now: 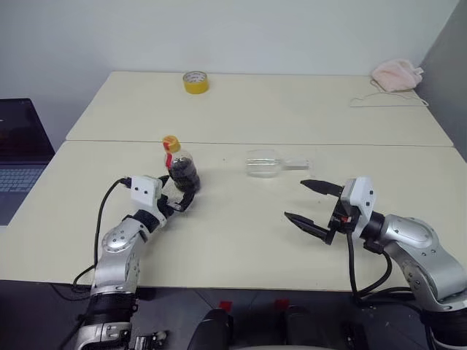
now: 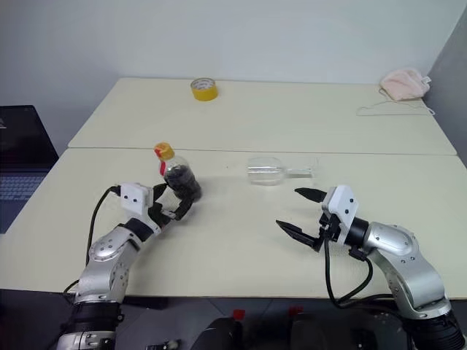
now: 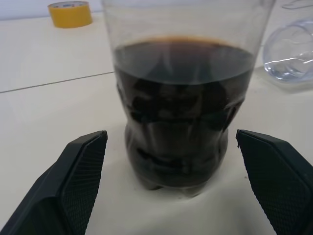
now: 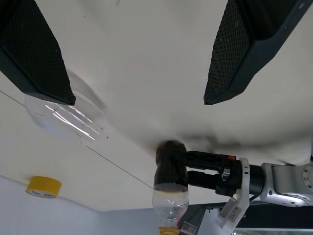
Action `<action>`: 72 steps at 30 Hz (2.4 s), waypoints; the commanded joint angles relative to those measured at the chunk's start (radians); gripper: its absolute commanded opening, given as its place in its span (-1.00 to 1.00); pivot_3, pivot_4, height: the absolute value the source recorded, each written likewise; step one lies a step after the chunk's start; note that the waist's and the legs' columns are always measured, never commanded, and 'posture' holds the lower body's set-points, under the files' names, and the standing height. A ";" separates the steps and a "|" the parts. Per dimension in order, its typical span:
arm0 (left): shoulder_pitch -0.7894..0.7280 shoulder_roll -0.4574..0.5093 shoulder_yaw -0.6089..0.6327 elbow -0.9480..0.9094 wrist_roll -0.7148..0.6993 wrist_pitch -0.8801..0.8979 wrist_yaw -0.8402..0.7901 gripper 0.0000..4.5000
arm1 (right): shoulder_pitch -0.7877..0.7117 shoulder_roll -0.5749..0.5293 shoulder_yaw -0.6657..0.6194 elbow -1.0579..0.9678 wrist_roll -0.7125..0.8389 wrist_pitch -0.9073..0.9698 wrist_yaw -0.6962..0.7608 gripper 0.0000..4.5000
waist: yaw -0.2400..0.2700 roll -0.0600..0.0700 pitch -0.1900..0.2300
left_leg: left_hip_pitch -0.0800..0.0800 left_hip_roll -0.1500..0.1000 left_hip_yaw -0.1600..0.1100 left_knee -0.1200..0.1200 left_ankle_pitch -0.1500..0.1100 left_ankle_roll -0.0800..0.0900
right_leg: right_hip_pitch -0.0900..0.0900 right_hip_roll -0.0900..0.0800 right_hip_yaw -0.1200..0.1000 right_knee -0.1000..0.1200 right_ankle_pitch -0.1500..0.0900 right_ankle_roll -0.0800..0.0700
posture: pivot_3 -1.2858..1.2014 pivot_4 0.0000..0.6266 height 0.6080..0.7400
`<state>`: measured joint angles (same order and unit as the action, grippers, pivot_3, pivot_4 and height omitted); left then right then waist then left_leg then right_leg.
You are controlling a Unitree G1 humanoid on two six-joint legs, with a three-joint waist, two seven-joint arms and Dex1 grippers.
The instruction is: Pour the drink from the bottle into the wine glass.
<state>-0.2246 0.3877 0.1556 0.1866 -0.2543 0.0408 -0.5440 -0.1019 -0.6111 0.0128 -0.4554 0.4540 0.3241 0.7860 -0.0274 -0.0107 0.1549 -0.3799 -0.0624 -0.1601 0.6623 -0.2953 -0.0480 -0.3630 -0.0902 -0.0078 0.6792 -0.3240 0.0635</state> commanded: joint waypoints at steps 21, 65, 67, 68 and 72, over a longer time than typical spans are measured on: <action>-0.207 -0.054 -0.007 0.228 -0.008 -0.115 -0.069 0.99 | -0.080 0.013 0.000 -0.013 0.002 0.020 -0.009 1.00 | -0.001 0.000 0.000 | 0.000 0.000 0.000 0.000 0.000 0.000 | 0.000 0.000 0.000 0.000 0.000 0.000 | 0.03 -0.52 1.00; -0.173 -0.179 -0.210 -0.148 0.175 0.048 0.151 -0.18 | -0.664 0.524 0.205 0.178 -0.088 0.430 -0.466 1.00 | -0.013 -0.001 0.000 | -0.005 -0.001 0.001 0.000 0.001 -0.001 | -0.010 -0.001 0.001 0.003 0.000 -0.001 | 0.03 -0.52 1.00; -0.172 -0.180 -0.213 -0.150 0.176 0.049 0.150 -0.19 | -0.664 0.537 0.205 0.185 -0.097 0.425 -0.468 1.00 | -0.014 -0.001 0.000 | -0.005 -0.001 0.001 0.000 0.001 -0.001 | -0.010 -0.001 0.001 0.003 0.000 -0.001 | 0.03 -0.52 1.00; -0.171 -0.181 -0.214 -0.151 0.176 0.049 0.149 -0.19 | -0.664 0.542 0.205 0.189 -0.102 0.421 -0.470 1.00 | -0.015 -0.001 0.000 | -0.005 -0.001 0.001 0.000 0.001 -0.001 | -0.010 -0.001 0.001 0.003 0.000 -0.001 | 0.03 -0.52 1.00; -0.169 -0.181 -0.217 -0.154 0.176 0.050 0.147 -0.19 | -0.662 0.556 0.201 0.198 -0.120 0.414 -0.472 1.00 | -0.018 -0.001 0.000 | -0.005 -0.001 0.000 0.000 0.001 -0.001 | -0.010 -0.001 0.001 0.003 0.000 -0.001 | 0.03 -0.52 1.00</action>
<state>-0.3863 0.2098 -0.0616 0.1058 -0.0768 0.1022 -0.4024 -0.7370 -0.0611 0.2202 -0.2336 0.3364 0.7676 0.3184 -0.0458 -0.0117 0.1552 -0.3852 -0.0632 -0.1596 0.6619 -0.2947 -0.0489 -0.3726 -0.0909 -0.0068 0.6824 -0.3235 0.0630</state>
